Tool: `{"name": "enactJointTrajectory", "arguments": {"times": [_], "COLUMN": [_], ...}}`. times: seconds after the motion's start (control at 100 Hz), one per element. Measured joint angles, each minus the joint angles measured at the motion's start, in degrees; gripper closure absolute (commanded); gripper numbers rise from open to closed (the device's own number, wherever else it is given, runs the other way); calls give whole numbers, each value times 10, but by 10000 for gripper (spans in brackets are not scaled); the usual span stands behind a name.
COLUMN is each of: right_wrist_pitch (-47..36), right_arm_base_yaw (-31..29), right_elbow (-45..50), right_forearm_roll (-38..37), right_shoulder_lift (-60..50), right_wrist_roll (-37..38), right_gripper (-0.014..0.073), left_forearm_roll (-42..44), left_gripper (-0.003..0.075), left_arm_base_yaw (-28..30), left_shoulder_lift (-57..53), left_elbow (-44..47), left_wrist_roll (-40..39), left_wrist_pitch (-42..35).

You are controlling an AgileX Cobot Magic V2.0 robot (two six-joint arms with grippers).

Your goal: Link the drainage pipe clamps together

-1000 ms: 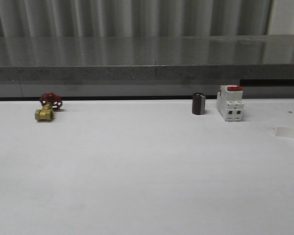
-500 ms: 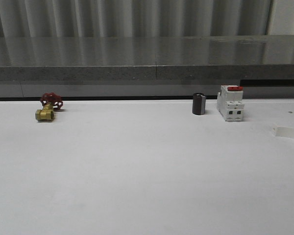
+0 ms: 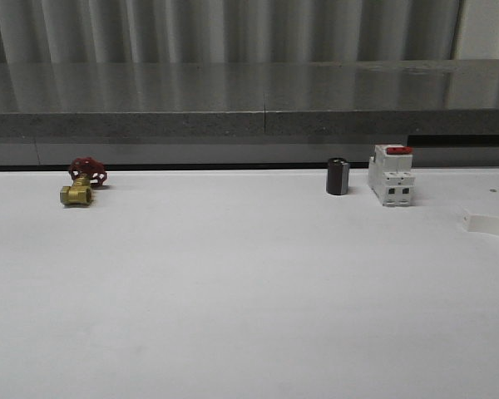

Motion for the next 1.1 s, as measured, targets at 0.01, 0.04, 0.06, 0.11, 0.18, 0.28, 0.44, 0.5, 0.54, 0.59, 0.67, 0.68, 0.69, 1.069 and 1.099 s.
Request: {"name": "enactJointTrajectory", "arguments": {"times": [0.01, 0.04, 0.06, 0.11, 0.18, 0.28, 0.44, 0.5, 0.54, 0.59, 0.67, 0.68, 0.69, 1.069, 1.099], "right_wrist_pitch": [0, 0, 0, 0, 0, 0, 0, 0, 0, 0, 0, 0, 0, 0, 0], "right_arm_base_yaw": [0, 0, 0, 0, 0, 0, 0, 0, 0, 0, 0, 0, 0, 0, 0], "right_elbow": [0, 0, 0, 0, 0, 0, 0, 0, 0, 0, 0, 0, 0, 0, 0], "right_forearm_roll": [0, 0, 0, 0, 0, 0, 0, 0, 0, 0, 0, 0, 0, 0, 0], "right_shoulder_lift": [0, 0, 0, 0, 0, 0, 0, 0, 0, 0, 0, 0, 0, 0, 0], "right_wrist_roll": [0, 0, 0, 0, 0, 0, 0, 0, 0, 0, 0, 0, 0, 0, 0], "right_gripper": [712, 712, 712, 712, 712, 712, 712, 712, 712, 712, 712, 712, 712, 712, 712], "left_forearm_roll": [0, 0, 0, 0, 0, 0, 1, 1, 2, 2, 1, 1, 1, 0, 0], "left_gripper": [192, 133, 107, 75, 77, 78, 78, 78, 78, 78, 78, 78, 78, 78, 78], "left_arm_base_yaw": [0, 0, 0, 0, 0, 0, 7, 21, 32, 48, 78, 81, 86, 161, 163], "left_shoulder_lift": [0, 0, 0, 0, 1, 13, 80, 120, 148, 182, 234, 243, 248, 463, 478], "left_elbow": [0, 0, 0, 0, 0, -4, -46, -69, -87, -109, -143, -145, -151, -253, -259], "left_wrist_roll": [0, 0, 0, 0, 0, 0, 0, 5, 11, 21, 42, 49, 49, 150, 155], "left_wrist_pitch": [0, 0, 0, 0, 0, -3, -7, -9, -9, -12, -13, -13, -13, -13, -14]}}
